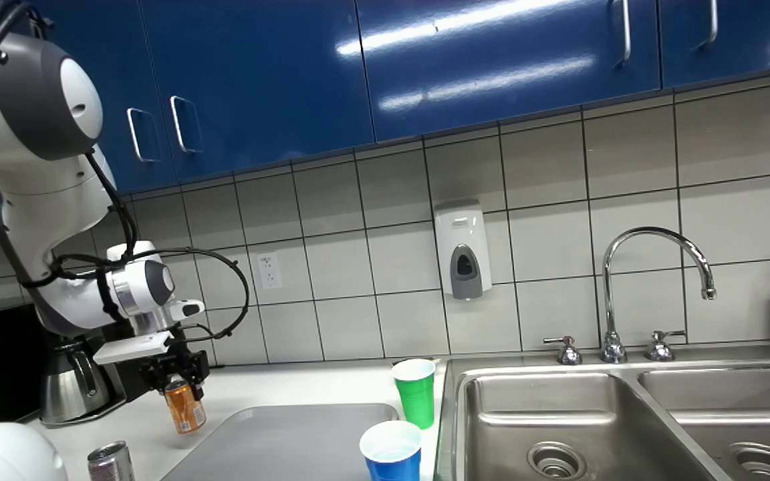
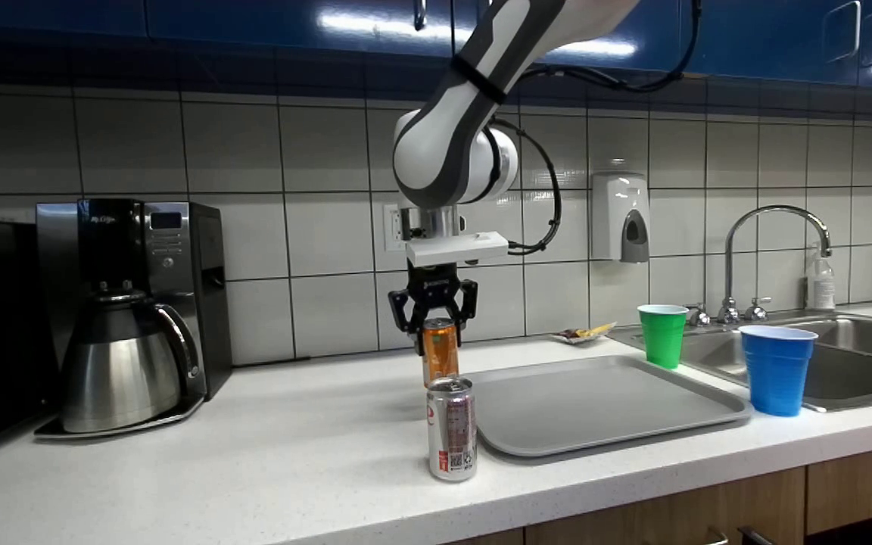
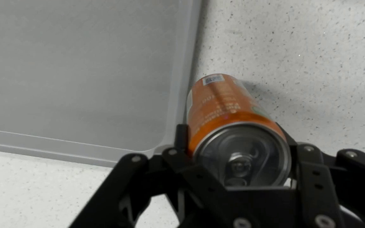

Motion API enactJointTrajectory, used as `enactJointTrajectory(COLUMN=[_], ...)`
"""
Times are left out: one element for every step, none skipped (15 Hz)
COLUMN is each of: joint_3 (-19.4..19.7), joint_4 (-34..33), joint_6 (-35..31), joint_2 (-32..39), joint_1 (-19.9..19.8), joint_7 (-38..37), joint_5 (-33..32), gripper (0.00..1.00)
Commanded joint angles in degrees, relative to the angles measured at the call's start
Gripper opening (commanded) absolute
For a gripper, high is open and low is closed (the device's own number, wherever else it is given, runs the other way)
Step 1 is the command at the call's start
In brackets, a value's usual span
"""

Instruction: Put the Fanta and Coke cans on the grey tray

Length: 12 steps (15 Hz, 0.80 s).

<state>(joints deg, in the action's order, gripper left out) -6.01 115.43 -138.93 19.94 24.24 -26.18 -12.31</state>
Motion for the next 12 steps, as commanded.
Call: enactJointTrajectory(joint_3=[0.63,0.85,1.12,1.35,1.67,1.83,2.1,2.4,2.65,2.89,3.18,3.34], joint_4=[3.72,4.25,4.94,5.45,6.12,6.6,7.1,7.5,7.9,8.22,8.52,8.7], joint_6=[0.21,0.14,0.03,0.0,-0.1,-0.18,-0.26,-0.3,-0.34,-0.41,-0.53,-0.56], joint_2=[-4.11,-4.45,-4.9,-5.23,-5.64,-5.91,-6.2,-6.4,-6.56,-6.69,-6.76,-6.76], joint_1=[-0.76,-0.94,-1.24,-1.48,-1.82,-2.19,-2.58,-2.91,-3.35,-3.76,-4.23,-4.66], joint_7=[-2.52,-2.7,-2.87,-3.1,-3.23,-3.22,-3.27,-3.41,-3.42,-3.48,-3.56,-3.56], joint_5=[-1.67,-1.74,-1.74,-1.83,-1.94,-1.9,-1.99,-2.17,-2.25,-2.38,-2.49,-2.49], gripper=[0.38,0.38,0.38,0.38,0.38,0.38,0.38,0.38,0.38,0.38,0.38,0.38])
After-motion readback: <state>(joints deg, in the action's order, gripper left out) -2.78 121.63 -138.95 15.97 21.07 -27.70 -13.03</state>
